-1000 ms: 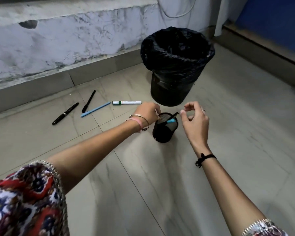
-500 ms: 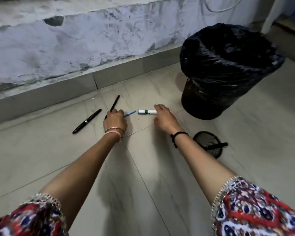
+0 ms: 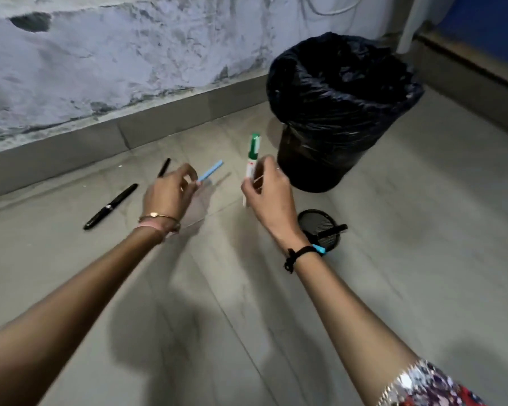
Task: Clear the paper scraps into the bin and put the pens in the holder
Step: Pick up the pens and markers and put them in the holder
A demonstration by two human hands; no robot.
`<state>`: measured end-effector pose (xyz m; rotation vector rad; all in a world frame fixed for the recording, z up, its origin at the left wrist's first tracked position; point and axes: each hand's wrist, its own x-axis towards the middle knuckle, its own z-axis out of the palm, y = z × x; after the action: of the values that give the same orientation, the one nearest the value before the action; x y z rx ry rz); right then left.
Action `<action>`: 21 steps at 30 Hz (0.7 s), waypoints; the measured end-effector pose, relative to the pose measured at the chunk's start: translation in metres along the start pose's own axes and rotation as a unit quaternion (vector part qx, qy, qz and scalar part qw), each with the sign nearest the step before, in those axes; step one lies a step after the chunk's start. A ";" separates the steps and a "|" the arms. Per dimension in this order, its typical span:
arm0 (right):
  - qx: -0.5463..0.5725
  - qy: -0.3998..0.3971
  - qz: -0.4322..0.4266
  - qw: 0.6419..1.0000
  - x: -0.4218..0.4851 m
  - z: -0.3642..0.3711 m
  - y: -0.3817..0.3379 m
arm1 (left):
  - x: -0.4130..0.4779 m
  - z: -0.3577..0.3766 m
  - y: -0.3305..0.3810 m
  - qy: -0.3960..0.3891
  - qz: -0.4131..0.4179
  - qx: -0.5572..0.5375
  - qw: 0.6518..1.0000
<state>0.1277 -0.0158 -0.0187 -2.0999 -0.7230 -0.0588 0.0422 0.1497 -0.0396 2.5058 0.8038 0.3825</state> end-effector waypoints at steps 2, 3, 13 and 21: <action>0.004 0.089 0.020 0.996 -0.004 -0.044 0.000 | -0.006 -0.015 0.040 -0.008 0.066 -0.066 0.996; -0.019 0.116 0.037 0.992 -0.007 -0.064 0.007 | -0.009 -0.018 0.061 -0.026 0.097 -0.085 0.991; -0.149 0.020 0.185 0.971 -0.049 -0.132 0.059 | -0.022 0.022 0.169 -0.220 0.246 0.036 0.943; -0.089 0.120 0.059 0.987 -0.053 -0.135 0.038 | -0.019 0.021 0.135 -0.144 0.123 -0.128 0.973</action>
<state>0.1329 -0.1604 0.0189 -2.2524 -0.4627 -0.3166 0.0990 0.0339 0.0102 2.3455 0.3080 0.1820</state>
